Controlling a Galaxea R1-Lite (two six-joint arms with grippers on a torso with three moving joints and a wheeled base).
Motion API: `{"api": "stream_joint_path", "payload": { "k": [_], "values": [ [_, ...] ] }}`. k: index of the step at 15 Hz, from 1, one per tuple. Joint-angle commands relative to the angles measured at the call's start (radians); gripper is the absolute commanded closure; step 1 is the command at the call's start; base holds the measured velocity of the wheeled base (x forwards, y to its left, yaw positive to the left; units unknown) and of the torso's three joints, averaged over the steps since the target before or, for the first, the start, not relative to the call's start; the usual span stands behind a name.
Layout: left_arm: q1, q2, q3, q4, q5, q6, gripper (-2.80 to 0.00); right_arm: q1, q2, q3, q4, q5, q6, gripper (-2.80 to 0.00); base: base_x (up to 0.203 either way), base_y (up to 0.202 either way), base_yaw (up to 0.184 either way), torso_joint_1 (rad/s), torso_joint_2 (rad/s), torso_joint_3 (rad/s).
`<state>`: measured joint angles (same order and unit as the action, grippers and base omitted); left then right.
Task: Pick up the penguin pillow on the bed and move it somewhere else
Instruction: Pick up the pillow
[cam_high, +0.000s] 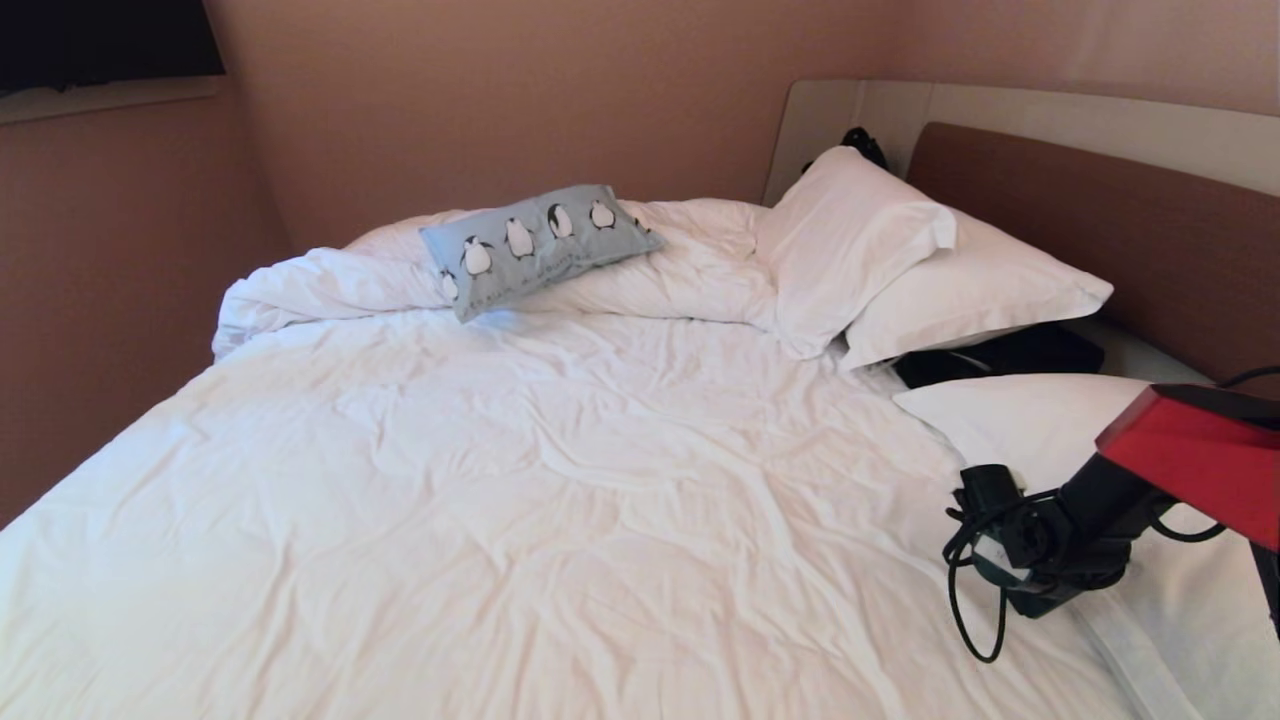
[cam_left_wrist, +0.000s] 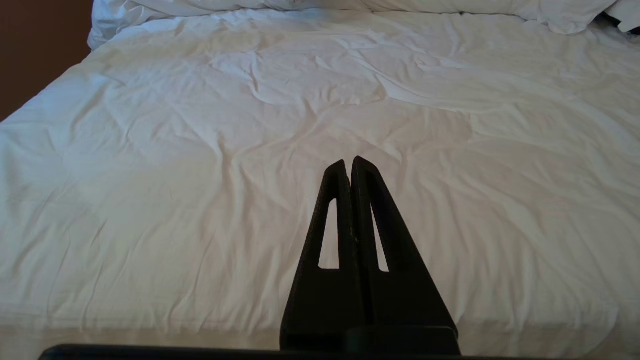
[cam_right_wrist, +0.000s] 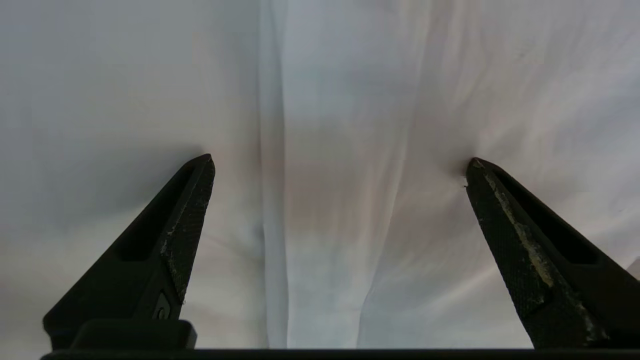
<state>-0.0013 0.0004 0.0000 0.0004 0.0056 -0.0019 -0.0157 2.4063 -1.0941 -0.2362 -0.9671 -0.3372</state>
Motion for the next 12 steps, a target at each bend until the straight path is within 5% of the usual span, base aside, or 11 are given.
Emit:
{"api": "stream_joint_path", "payload": {
  "k": [1,12],
  "values": [
    [0.000,0.000,0.001,0.000,0.001,-0.001,0.00,0.000,0.020,-0.004,-0.009,-0.023,-0.002,-2.80,0.000,0.000,0.000,0.000,0.00,0.000],
    [0.000,0.000,0.001,0.000,0.001,-0.001,0.00,-0.009,0.088,-0.046,-0.083,-0.188,-0.017,-2.80,0.000,0.000,0.000,0.000,0.00,0.000]
  ]
}}
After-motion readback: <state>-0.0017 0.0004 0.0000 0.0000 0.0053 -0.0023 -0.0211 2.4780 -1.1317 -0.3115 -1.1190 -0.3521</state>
